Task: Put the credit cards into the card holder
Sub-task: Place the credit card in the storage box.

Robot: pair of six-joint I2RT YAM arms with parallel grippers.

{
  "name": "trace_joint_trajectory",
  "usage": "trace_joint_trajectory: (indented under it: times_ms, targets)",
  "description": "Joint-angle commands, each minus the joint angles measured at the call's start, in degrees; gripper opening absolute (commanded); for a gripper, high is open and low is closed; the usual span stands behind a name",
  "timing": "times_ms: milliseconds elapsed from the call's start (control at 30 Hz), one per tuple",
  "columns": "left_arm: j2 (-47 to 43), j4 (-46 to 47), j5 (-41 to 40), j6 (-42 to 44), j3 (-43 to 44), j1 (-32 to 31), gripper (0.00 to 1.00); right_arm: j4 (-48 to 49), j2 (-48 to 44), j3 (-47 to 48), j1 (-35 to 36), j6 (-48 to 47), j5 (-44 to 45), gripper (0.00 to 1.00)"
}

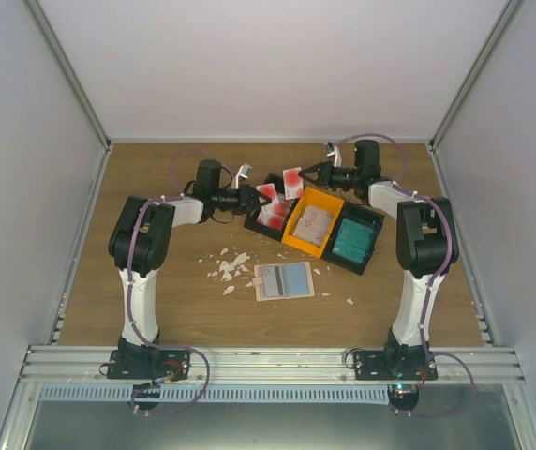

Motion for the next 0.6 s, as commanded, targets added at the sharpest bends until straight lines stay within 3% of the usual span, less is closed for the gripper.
trace_joint_trajectory:
  times_ms: [0,233,567]
  targets:
    - [-0.9,-1.5,-3.5,3.2,0.9,-0.6,0.08,-3.3,-2.6,0.1,-0.1,-4.1,3.3,0.0]
    - [-1.7,-6.2,-7.2,6.6,2.0,-1.8,0.06,-4.6,-5.9,-2.5,0.6,-5.4,6.0,0.0]
    - [-2.9,-12.9,-13.4,8.1,4.0,-3.0,0.06,-15.2,-11.2,-2.9,1.9,-6.6,15.7,0.01]
